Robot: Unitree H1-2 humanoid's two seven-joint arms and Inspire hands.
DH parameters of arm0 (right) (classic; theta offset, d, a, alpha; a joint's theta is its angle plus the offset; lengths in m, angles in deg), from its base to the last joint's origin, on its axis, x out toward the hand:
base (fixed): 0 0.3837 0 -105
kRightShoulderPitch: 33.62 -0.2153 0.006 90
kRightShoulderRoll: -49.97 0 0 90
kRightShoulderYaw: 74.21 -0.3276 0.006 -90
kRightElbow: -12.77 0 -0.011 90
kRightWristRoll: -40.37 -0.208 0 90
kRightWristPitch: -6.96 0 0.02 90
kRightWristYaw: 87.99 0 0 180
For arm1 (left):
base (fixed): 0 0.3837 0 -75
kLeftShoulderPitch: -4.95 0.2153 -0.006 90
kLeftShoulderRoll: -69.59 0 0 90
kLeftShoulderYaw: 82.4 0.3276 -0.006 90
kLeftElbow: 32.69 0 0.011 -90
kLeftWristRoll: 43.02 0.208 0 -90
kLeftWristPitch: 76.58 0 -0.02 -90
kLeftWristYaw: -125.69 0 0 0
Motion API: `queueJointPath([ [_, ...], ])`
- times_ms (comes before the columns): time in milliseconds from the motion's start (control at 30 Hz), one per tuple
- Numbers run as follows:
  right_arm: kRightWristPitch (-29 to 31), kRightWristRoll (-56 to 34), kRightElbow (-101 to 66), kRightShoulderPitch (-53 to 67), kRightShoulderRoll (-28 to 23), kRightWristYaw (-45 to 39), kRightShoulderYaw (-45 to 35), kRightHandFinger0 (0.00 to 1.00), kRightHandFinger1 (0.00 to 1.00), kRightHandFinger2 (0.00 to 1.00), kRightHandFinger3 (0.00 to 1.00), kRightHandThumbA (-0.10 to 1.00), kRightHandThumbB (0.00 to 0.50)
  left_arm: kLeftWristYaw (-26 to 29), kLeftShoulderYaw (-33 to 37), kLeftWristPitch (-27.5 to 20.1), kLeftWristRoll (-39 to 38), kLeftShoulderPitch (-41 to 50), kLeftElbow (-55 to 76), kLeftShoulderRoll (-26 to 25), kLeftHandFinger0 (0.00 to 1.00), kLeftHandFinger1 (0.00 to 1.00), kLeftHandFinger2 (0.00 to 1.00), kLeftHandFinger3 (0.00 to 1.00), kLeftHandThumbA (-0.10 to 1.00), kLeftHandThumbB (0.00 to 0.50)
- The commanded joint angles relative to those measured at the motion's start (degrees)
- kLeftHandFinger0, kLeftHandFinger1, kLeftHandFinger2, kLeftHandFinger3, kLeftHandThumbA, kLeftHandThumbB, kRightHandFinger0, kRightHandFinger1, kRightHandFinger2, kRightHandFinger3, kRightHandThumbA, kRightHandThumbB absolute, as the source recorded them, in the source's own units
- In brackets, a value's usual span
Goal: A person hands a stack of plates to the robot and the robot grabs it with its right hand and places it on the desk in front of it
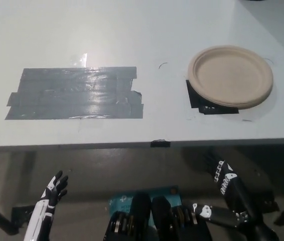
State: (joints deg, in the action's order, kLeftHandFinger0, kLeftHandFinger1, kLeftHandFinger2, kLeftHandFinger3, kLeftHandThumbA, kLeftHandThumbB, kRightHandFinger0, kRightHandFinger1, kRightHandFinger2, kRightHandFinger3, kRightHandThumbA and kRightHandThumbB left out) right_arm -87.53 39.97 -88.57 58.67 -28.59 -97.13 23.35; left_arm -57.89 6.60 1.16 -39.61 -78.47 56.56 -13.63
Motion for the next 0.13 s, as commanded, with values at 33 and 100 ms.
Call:
queueJointPath([
  [33,6.62,7.93,3.54,-2.34,0.27,3.95,1.12,1.0,1.0,1.0,1.0,0.85,0.092,-0.38,-0.36,-1.92,-0.52,-1.75,0.7,-1.27,1.0,1.0,1.0,1.0,1.0,0.247],
  [100,6.83,8.68,4.47,-2.39,0.26,4.48,1.14,1.0,1.0,1.0,1.0,0.84,0.106,-0.92,-0.18,-1.91,-1.11,-2.15,0.64,-1.51,1.0,1.0,1.0,1.0,1.0,0.231],
])
